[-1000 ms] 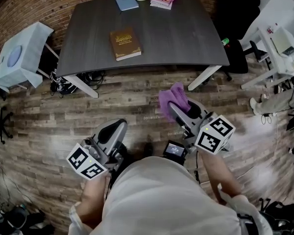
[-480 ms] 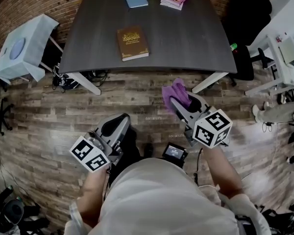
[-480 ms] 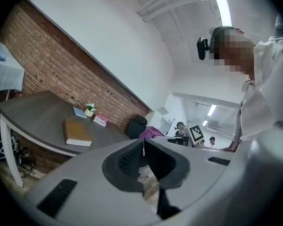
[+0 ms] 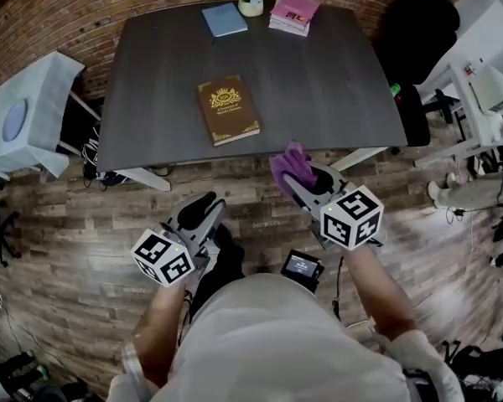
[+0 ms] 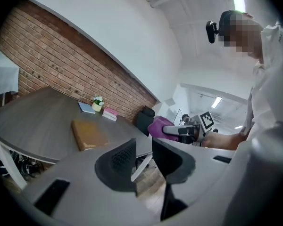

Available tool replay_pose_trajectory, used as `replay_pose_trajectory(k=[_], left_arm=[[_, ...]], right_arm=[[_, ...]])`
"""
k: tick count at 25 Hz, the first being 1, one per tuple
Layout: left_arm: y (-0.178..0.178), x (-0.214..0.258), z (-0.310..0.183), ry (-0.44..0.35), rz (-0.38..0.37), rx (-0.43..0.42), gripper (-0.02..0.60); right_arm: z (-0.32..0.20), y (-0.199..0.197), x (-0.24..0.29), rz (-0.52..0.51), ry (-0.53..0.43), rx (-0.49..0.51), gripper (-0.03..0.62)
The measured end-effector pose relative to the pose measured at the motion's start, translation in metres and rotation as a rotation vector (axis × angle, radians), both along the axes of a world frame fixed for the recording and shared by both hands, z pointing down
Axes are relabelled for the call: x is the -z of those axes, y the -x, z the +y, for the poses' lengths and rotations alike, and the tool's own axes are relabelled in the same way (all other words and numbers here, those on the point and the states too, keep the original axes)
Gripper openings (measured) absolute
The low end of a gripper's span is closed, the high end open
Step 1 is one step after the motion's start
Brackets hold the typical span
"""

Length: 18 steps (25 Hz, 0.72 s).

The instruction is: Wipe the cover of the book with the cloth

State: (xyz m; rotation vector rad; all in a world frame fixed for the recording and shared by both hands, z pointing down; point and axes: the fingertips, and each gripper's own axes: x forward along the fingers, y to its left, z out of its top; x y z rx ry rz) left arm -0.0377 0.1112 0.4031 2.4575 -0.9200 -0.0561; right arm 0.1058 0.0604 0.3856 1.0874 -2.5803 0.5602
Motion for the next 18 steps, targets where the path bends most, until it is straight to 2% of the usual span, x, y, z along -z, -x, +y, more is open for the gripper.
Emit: replay_pose_trajectory(k=[9,18], left_arm=[[0.025,-0.036,-0.081,0.022,-0.107,-0.083,0.152],[0.025,-0.076,-0.117,0.069,-0.208,-0.118,0.207]], right_arm=[[-0.071,0.042,-0.014,0.096,0.003,0.000,0.141],[-0.117,0.065,-0.031,0.193,0.005,0.055,0.141]])
